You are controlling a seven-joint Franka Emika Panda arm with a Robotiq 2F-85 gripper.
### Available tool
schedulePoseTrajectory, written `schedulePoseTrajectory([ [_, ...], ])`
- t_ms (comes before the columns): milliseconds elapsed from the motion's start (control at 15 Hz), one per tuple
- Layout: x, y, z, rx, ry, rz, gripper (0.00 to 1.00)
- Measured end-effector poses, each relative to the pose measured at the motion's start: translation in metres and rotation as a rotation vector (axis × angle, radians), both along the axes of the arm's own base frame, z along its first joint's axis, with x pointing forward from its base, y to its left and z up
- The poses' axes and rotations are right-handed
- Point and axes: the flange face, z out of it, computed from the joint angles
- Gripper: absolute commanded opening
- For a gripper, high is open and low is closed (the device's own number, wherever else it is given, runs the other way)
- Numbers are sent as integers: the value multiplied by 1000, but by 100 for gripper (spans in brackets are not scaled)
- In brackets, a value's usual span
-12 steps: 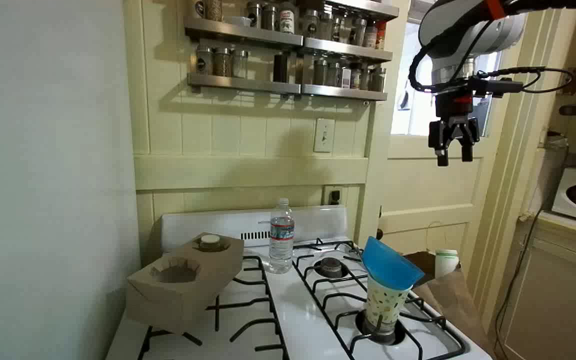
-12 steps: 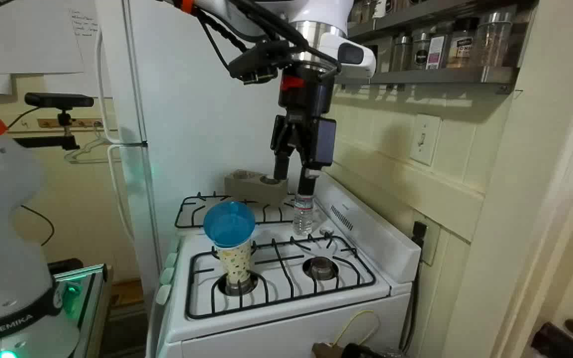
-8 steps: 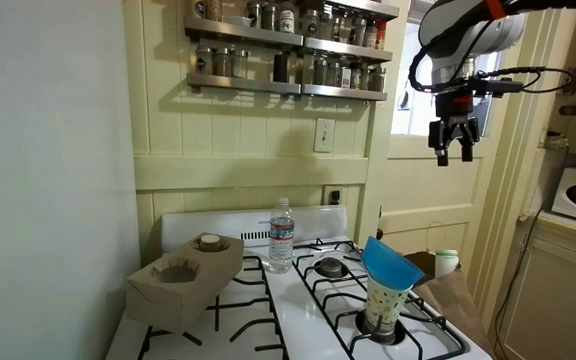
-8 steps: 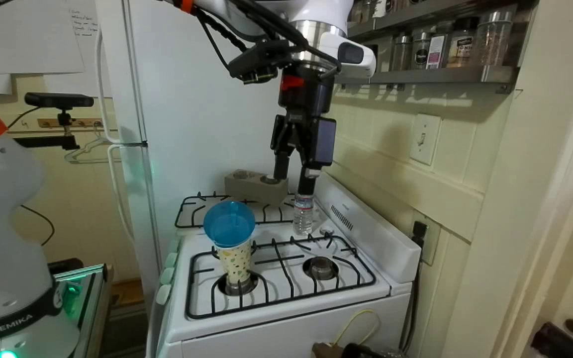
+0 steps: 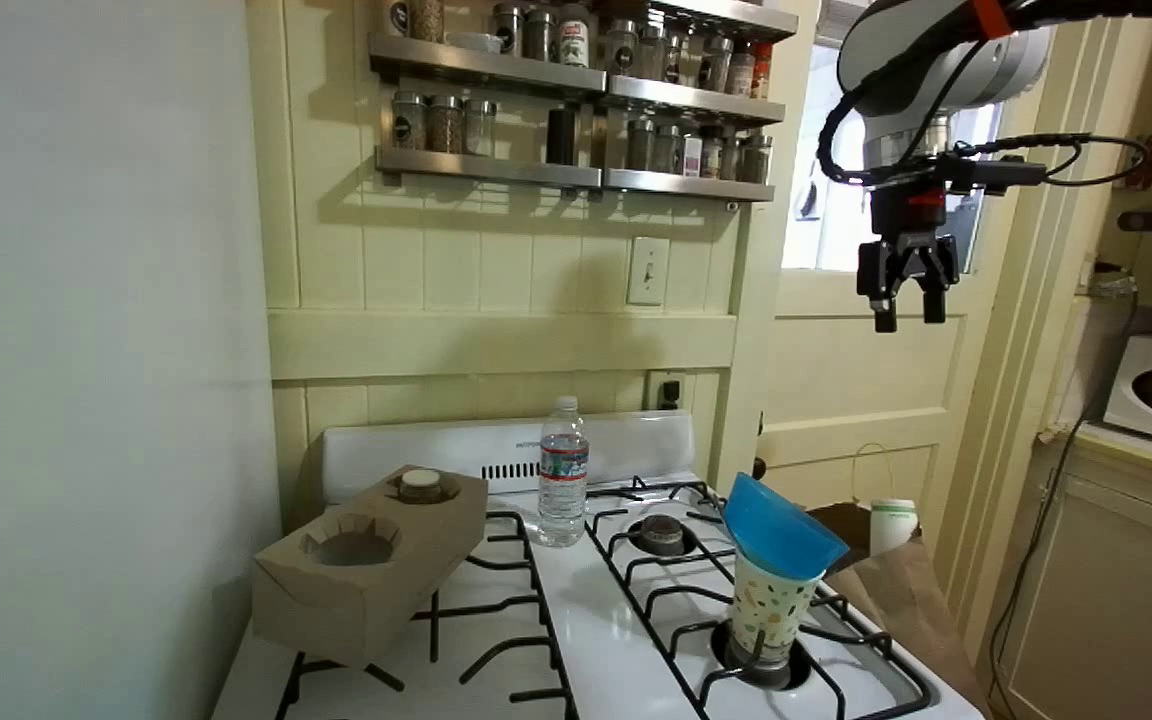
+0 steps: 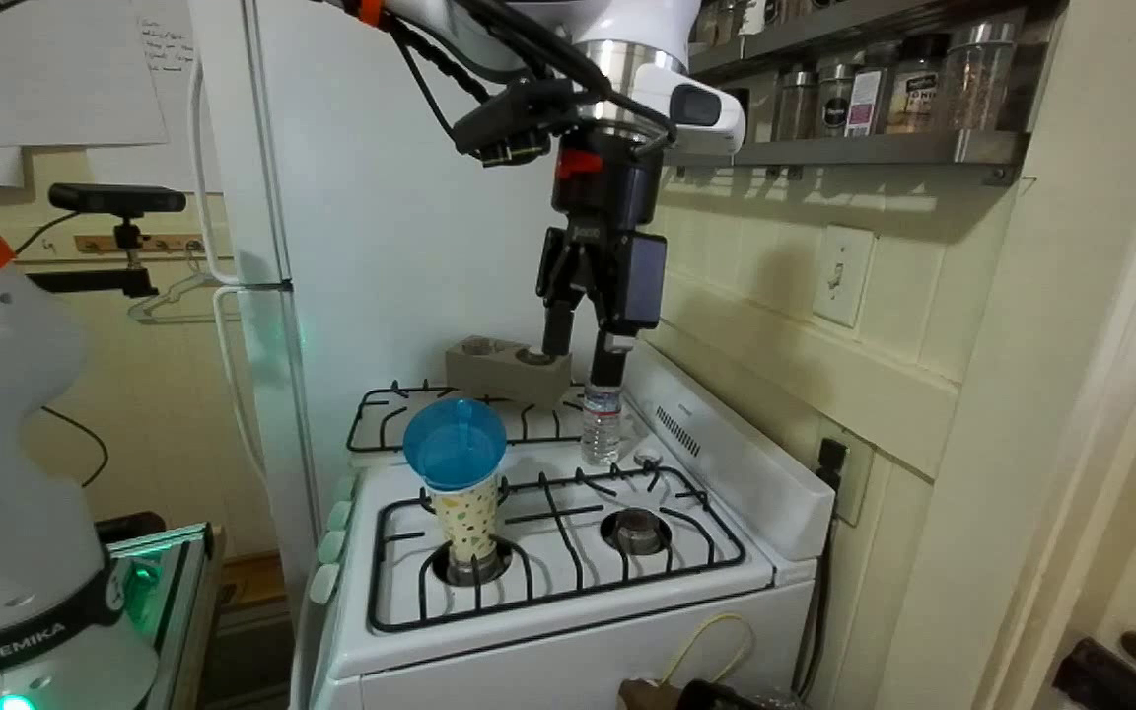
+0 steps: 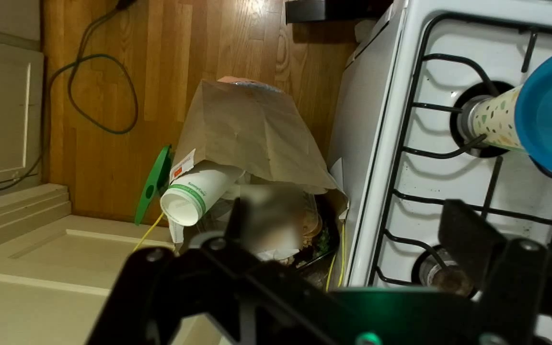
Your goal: Take the bottle out of the cup holder
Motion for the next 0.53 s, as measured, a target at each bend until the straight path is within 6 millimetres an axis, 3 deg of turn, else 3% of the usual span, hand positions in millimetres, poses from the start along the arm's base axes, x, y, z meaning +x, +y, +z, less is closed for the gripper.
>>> schedulePoseTrajectory([
  [133,1,1,0,-3,2,7,100],
  [267,12,20,-4,0,4,97,100],
  [400,32,57,-12,-2,2,206,100],
  [533,52,108,-23,-1,1,325,100],
])
